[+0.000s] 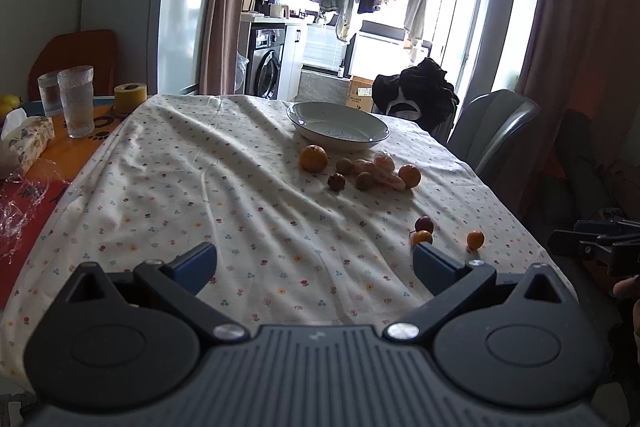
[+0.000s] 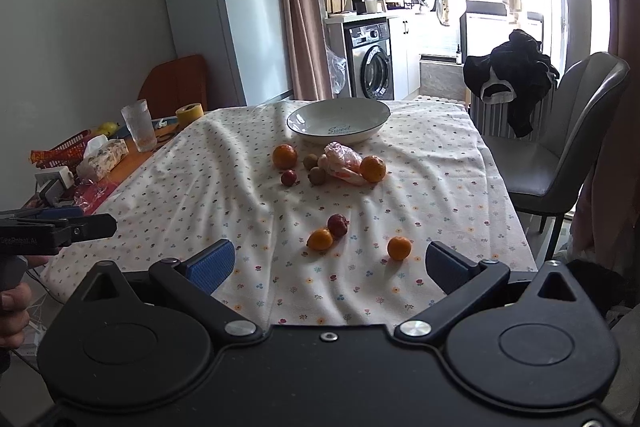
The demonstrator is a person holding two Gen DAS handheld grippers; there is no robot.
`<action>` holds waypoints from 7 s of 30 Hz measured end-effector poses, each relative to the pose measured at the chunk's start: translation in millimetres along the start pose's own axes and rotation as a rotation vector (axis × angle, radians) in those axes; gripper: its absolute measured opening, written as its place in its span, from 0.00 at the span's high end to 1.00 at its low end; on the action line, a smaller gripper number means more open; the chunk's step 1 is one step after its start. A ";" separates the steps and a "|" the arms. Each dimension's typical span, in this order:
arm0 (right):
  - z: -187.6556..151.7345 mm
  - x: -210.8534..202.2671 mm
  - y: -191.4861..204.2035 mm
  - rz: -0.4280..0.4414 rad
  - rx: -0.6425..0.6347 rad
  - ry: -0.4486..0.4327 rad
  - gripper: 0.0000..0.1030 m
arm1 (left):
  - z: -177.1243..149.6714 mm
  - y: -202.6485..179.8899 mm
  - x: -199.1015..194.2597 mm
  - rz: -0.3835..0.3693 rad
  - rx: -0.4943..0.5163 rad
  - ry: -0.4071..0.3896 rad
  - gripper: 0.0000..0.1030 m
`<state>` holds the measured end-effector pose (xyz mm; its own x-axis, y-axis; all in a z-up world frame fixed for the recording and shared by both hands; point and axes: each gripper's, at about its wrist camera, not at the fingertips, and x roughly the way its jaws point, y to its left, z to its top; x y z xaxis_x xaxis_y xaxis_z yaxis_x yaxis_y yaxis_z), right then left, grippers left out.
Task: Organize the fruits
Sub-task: 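Move both tools toward the small oranges on the tablecloth, then close the left tool on a small orange while the right tool grasps another small orange, then carry both oranges to the white bowl, opening the left tool over it while the right tool follows, then open the right tool to drop its small orange into the bowl, then move the left tool to a red plum while the right tool approaches a large orange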
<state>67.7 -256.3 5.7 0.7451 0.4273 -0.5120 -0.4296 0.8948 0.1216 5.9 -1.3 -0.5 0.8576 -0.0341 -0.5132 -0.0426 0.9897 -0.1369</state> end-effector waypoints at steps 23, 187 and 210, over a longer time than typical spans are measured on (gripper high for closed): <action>-19.6 41.3 -47.3 0.030 0.093 0.013 0.08 | -2.3 -29.0 72.6 -0.065 0.005 0.070 0.03; 148.7 297.6 -42.8 0.111 0.118 0.036 0.78 | 136.2 29.7 274.3 0.100 -0.213 0.065 0.46; 136.0 236.0 -20.1 0.107 0.051 -0.032 0.10 | 105.0 29.3 200.6 0.098 -0.258 0.021 0.08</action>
<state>321.6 -155.8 -2.0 0.7125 0.5238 -0.4669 -0.4817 0.8490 0.2172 230.5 35.5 -18.5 0.8321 0.0546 -0.5520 -0.2564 0.9203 -0.2955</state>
